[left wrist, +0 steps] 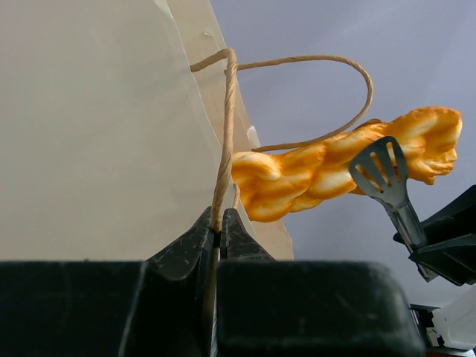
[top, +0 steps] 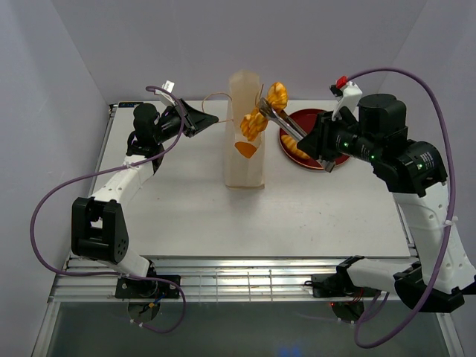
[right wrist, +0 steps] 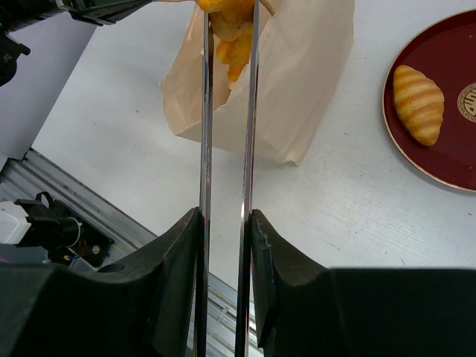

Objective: Place the fake bread into the paper bag

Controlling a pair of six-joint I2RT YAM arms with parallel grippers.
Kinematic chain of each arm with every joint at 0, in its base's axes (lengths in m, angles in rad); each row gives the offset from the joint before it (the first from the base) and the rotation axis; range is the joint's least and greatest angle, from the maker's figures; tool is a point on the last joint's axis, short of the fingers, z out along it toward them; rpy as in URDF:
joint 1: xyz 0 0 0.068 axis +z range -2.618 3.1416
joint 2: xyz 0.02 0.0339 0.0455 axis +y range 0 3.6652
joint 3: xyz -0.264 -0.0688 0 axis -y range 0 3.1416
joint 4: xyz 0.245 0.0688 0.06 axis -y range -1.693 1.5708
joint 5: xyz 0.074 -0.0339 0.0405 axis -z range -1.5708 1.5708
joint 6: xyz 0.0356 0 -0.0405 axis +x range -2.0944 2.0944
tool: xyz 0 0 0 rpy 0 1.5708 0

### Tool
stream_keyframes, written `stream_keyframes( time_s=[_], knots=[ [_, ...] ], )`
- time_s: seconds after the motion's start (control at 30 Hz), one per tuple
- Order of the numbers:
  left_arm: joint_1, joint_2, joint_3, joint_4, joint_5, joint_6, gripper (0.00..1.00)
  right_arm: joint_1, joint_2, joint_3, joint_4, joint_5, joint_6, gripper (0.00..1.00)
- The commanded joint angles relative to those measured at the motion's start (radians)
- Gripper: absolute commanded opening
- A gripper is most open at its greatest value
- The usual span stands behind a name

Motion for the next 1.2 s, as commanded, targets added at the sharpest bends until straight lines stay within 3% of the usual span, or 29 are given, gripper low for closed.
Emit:
stream_keyframes(
  time_s=[0.0, 0.27, 0.9, 1.17],
  knots=[
    [-0.002, -0.045, 0.011, 0.004, 0.010, 0.009, 0.11, 0.003, 0.008, 0.027, 0.005, 0.042, -0.036, 0.31],
    [-0.004, -0.054, 0.011, 0.002, 0.007, 0.006, 0.11, 0.004, 0.046, 0.026, 0.054, -0.064, -0.033, 0.34],
    [-0.004, -0.049, 0.002, -0.002, 0.007, 0.012, 0.11, 0.006, 0.040, -0.017, 0.100, -0.069, -0.036, 0.48],
    [-0.002, -0.049, 0.000, -0.002, 0.012, 0.018, 0.11, 0.007, 0.040, -0.033, 0.124, -0.072, -0.031, 0.49]
  ],
)
